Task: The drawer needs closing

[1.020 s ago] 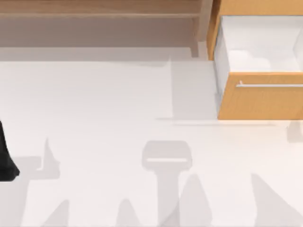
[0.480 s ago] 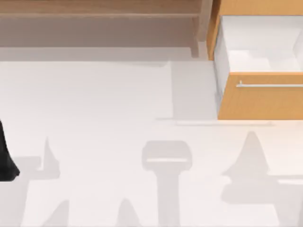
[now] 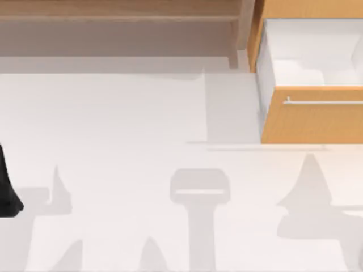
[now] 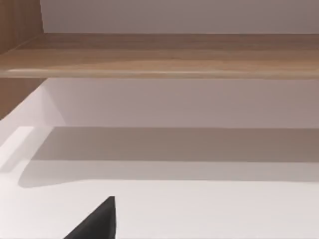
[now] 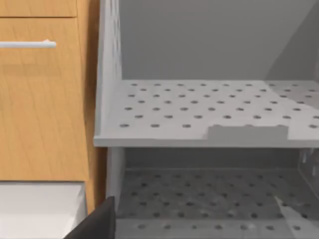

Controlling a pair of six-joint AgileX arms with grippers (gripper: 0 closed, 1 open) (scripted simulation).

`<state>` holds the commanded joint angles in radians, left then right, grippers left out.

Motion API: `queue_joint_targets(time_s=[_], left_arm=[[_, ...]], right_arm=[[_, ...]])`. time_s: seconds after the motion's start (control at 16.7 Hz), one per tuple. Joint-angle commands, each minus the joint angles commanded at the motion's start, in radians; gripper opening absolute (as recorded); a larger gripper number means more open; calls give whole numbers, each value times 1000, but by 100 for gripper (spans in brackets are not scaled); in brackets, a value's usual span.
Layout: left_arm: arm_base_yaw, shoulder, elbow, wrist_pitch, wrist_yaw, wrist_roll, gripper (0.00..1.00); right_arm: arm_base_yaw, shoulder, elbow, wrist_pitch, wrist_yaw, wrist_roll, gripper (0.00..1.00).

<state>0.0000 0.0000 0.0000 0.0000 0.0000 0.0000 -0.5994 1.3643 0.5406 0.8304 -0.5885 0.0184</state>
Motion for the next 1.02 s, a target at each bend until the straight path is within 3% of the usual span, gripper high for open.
queue_joint_targets(time_s=[0.18, 0.42, 1.02], left_arm=[[0, 0, 0, 0, 0, 0, 100], [0, 0, 0, 0, 0, 0, 100], [0, 0, 0, 0, 0, 0, 100]], right_arm=[[32, 3, -36, 43, 36, -56, 100], [139, 36, -150, 170, 161, -248, 100], [595, 325, -365, 625, 654, -1016, 100]])
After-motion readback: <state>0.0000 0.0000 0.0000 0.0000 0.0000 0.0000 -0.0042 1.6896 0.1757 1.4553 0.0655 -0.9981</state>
